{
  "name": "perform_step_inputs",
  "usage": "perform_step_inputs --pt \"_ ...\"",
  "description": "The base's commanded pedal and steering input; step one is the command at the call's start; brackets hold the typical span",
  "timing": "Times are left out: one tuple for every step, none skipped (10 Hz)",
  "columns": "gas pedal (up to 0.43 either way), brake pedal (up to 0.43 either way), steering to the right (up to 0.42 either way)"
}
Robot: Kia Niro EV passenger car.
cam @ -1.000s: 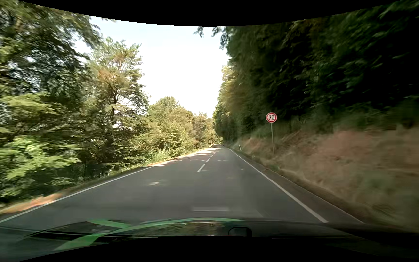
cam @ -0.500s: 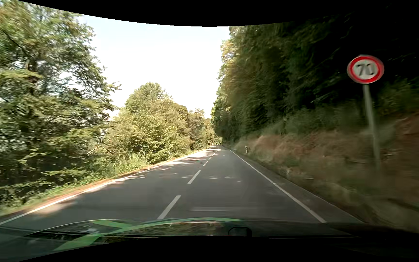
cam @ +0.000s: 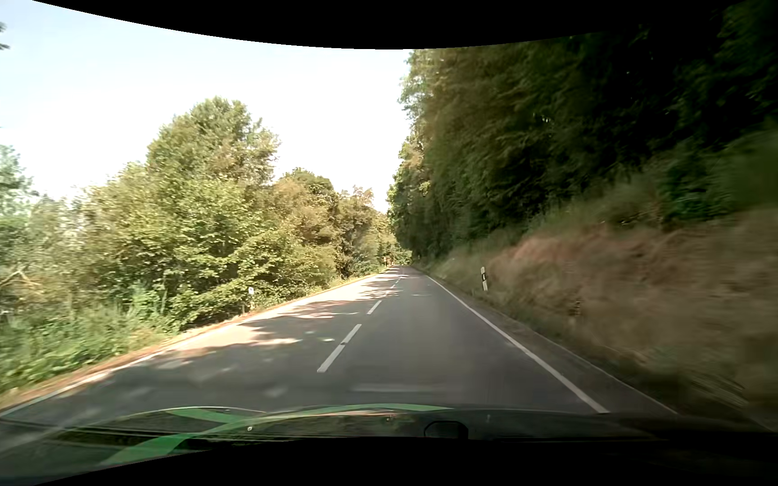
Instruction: Follow the waypoints while adhering to traffic rules and regulations
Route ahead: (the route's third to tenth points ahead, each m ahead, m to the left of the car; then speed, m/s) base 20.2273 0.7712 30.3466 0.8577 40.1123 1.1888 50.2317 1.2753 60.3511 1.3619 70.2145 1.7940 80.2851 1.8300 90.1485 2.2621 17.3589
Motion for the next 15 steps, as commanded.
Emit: perform_step_inputs --pt "0.130 0.000 -0.005" --pt "0.150 0.000 -0.004" --pt "0.150 0.000 -0.004" --pt "0.138 0.000 -0.004" --pt "0.118 0.000 -0.005" --pt "0.098 0.000 -0.004" --pt "0.098 0.000 -0.004" --pt "0.098 0.000 -0.005" --pt "0.098 0.000 -0.004" --pt "0.118 0.000 -0.004" --pt "0.150 0.000 -0.004" --pt "0.169 0.000 -0.005" --pt "0.169 0.000 -0.005" --pt "0.169 0.000 -0.004" --pt "0.157 0.000 -0.003"
